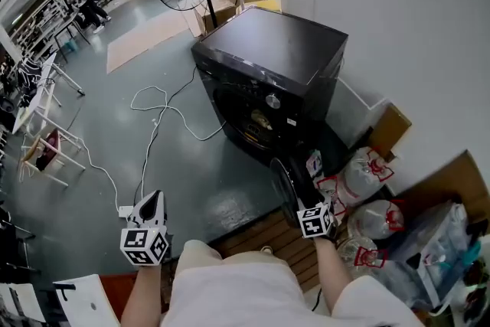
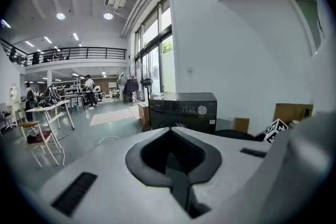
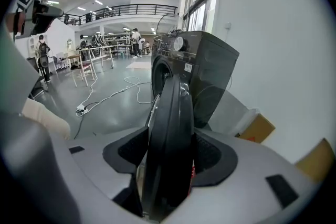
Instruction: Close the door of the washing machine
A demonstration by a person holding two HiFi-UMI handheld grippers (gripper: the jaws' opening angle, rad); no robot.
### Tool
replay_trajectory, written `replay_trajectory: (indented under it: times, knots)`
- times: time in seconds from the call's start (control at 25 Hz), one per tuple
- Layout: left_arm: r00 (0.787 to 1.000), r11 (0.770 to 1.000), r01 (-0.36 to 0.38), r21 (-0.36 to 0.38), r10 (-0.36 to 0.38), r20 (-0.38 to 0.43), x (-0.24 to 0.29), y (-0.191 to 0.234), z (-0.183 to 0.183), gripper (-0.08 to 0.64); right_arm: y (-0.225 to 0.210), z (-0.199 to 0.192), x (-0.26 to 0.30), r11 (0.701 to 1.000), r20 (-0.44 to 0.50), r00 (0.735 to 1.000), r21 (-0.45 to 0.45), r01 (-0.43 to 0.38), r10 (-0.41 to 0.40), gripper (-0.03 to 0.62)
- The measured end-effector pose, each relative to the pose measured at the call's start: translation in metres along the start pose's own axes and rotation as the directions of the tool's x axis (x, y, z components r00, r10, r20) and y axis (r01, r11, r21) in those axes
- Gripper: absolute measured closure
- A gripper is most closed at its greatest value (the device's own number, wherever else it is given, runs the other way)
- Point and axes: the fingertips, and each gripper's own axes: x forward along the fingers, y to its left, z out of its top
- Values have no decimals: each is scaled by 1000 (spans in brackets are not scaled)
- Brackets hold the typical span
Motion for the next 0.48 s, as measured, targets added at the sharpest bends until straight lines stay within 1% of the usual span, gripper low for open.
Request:
replay_trajectory:
  times: [0.08, 0.32, 0.48]
  knots:
    - [1000, 1000, 30, 6, -30, 3, 9, -7, 2, 557, -1, 0, 0, 1000, -4, 1000, 8, 11, -11, 348]
    - [993, 993, 116, -9, -116, 11, 36, -21, 0, 557, -2, -1, 1, 998, -29, 998, 33, 56, -55, 357]
    - [987, 987, 159, -3, -159, 29, 49, -21, 4, 557, 8, 1, 2, 996, -63, 996, 63, 62, -58, 362]
